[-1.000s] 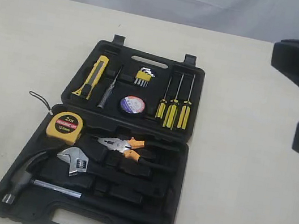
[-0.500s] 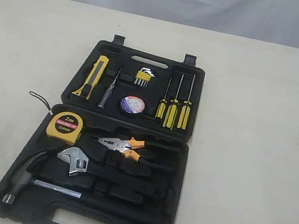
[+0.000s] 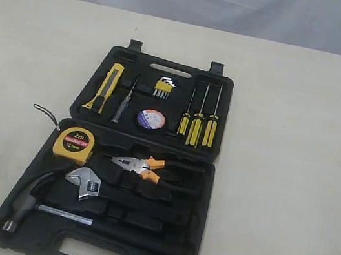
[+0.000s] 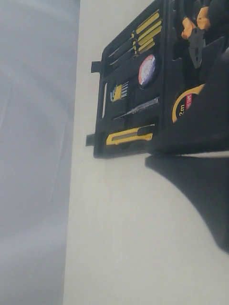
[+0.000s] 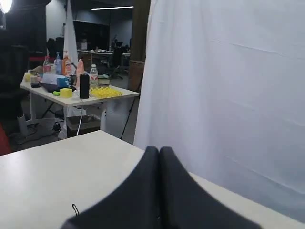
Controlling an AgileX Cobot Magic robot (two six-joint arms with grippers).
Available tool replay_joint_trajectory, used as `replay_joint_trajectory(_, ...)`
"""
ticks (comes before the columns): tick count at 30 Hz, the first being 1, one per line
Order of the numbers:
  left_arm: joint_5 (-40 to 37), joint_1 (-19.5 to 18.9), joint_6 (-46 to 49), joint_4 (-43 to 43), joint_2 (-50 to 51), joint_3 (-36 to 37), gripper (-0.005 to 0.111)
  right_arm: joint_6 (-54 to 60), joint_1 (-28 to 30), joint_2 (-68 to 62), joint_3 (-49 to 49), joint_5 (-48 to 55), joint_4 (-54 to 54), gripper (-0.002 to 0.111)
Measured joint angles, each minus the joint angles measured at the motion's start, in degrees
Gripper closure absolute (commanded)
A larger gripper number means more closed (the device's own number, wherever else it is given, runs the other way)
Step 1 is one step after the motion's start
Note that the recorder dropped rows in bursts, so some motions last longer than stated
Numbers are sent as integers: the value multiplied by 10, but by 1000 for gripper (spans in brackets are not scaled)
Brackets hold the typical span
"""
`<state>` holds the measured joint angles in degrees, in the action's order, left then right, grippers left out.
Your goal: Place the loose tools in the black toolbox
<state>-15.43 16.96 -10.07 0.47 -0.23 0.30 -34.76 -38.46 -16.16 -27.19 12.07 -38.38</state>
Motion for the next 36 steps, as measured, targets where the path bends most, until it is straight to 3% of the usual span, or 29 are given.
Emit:
replay_joint_trajectory(8,0,0,0,0,0,0,107,-72,0,83,1,109,1,109)
replay_joint_trajectory(36,0,0,0,0,0,0,107,-74,0,131,1,117,2,109)
